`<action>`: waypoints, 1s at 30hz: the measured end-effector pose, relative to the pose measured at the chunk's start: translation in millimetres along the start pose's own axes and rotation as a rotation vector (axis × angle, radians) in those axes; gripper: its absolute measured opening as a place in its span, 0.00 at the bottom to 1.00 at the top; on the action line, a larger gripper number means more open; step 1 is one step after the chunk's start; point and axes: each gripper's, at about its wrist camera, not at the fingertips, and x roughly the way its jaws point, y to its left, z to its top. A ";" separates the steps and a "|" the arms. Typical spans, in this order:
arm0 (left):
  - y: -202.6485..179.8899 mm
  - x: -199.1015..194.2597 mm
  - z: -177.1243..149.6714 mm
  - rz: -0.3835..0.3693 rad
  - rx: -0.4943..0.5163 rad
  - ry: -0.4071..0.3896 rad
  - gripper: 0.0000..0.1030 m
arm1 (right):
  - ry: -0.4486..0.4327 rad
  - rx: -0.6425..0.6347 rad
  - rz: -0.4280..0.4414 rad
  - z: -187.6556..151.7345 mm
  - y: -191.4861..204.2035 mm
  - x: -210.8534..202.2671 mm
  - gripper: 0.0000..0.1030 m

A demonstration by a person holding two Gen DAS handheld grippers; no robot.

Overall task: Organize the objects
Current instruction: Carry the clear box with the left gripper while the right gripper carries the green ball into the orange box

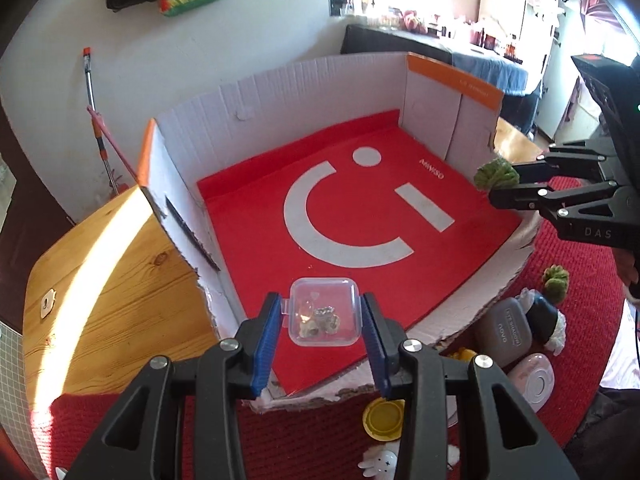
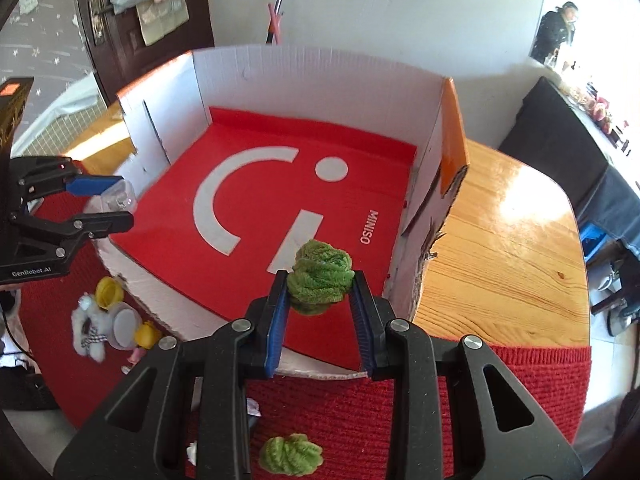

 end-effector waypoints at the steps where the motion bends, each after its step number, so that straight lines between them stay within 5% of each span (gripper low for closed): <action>1: 0.1 2.7 0.5 -0.001 0.006 0.008 0.40 | 0.016 -0.005 0.005 0.6 -0.3 3.1 0.28; 14: -1.4 28.3 1.8 -0.018 0.099 0.142 0.40 | 0.239 -0.098 0.027 7.7 3.5 30.6 0.28; 30: 4.6 27.5 2.0 -0.048 0.099 0.151 0.41 | 0.260 -0.116 0.007 -3.3 5.9 24.6 0.28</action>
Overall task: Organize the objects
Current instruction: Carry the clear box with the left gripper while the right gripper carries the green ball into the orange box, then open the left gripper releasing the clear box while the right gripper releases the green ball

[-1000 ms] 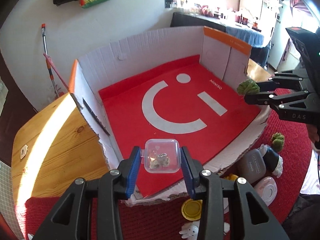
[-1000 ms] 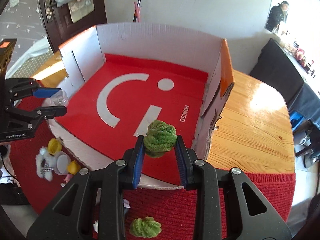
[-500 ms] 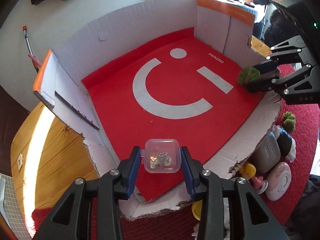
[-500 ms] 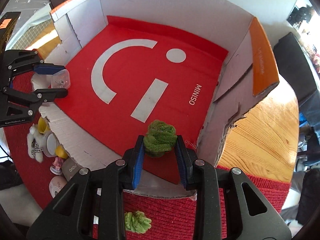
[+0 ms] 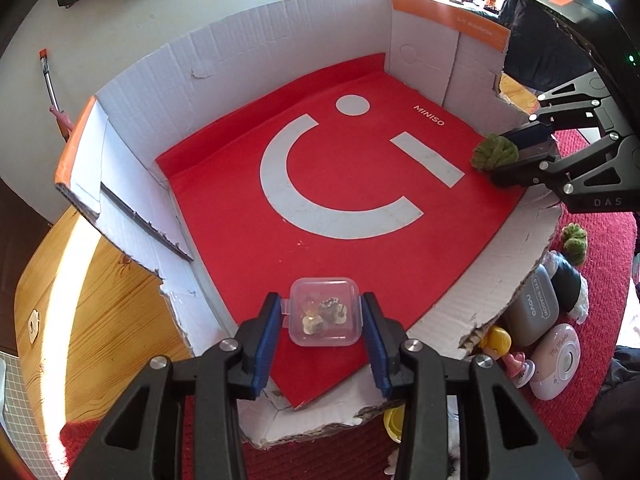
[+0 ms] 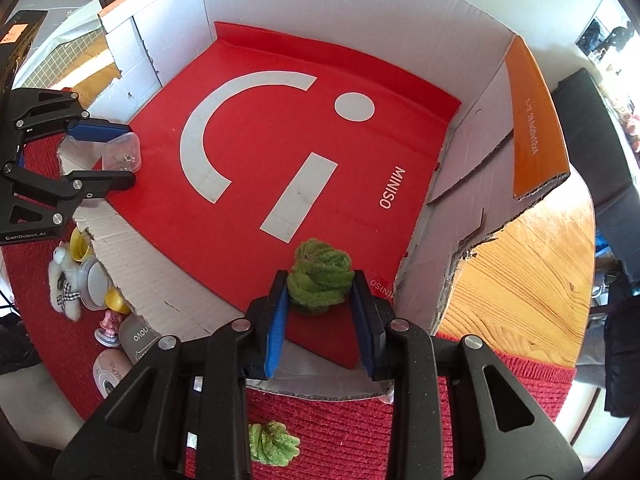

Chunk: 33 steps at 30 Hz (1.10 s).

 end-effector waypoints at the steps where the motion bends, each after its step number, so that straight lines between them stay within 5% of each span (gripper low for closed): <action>1: 0.0 -0.3 0.0 0.000 0.001 0.001 0.41 | 0.001 0.000 -0.001 -1.0 0.1 -0.5 0.28; 33: -2.1 -3.5 -1.6 0.005 -0.003 0.001 0.51 | 0.015 -0.006 -0.017 -25.4 -7.9 -23.9 0.29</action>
